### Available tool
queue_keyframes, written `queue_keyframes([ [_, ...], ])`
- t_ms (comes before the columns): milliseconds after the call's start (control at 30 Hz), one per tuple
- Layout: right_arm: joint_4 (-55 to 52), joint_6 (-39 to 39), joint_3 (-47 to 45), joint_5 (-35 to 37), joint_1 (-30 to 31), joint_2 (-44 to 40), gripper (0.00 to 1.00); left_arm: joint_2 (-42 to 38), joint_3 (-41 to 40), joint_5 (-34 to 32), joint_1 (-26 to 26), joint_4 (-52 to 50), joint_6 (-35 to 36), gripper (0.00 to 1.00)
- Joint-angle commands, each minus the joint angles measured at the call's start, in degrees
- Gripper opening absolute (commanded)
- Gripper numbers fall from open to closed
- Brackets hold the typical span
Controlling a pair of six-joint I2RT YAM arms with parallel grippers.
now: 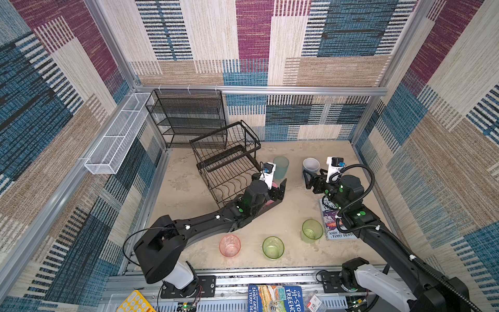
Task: Load cups into a dish rack
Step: Place the cup upside down at the dish rack.
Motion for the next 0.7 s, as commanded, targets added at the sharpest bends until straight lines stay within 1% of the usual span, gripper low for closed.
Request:
queue_keyframes([
  [0,-2.64,1.27,1.95,1.53,0.03,2.15,0.85,-3.25,0.30,1.11,0.03,-9.34,-2.62,0.92],
  [133,-5.16,1.44,5.61,1.63,0.41,6.16,0.80,-7.28,-0.09,-0.32,0.02,-16.71,-5.93,0.91],
  [300,-8.43,-0.18,11.87,4.42,3.95,12.21,0.78,-10.78,1.06,-2.11,0.08,-28.02,-10.19,0.90],
  [400,-11.21,-1.38,16.44,4.50,5.79,16.81,0.77,-11.94,2.71,-3.18,0.08,-35.68,-12.17,0.90],
  [567,-15.59,-4.01,23.78,4.55,7.66,23.98,0.75,-14.43,4.00,-3.46,0.45,-44.83,-14.36,0.90],
  [667,-18.67,-5.62,28.24,4.18,7.77,28.40,0.68,-15.26,5.45,-2.40,1.49,-50.69,-15.66,0.90],
])
